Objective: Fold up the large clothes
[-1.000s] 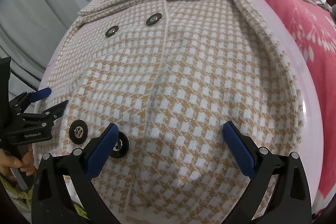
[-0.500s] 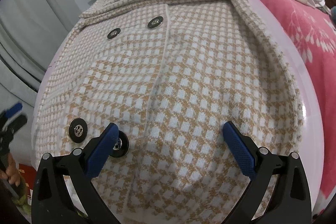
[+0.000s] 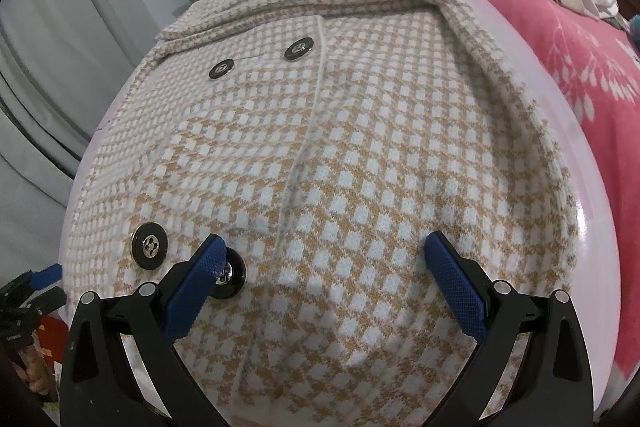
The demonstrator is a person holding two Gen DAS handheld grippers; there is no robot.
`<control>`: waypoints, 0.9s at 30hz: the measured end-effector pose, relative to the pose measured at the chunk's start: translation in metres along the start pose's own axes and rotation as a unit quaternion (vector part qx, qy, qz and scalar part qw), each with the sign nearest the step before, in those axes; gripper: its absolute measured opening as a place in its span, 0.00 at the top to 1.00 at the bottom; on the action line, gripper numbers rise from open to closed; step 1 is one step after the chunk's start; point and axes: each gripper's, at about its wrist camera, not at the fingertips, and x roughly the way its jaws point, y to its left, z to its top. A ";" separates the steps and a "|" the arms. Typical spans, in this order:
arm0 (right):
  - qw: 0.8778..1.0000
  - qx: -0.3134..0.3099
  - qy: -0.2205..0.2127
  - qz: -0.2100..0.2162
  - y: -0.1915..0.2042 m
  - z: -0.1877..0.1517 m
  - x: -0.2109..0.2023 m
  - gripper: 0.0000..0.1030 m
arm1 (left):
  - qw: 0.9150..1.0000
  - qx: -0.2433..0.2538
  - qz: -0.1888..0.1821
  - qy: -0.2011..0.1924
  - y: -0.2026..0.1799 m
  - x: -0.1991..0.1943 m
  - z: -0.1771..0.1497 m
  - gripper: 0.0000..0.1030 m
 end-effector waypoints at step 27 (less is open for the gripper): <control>0.996 0.078 -0.040 0.000 -0.053 -0.060 -0.101 0.09 | 0.999 0.014 -0.039 0.023 -0.003 0.010 -0.007 0.56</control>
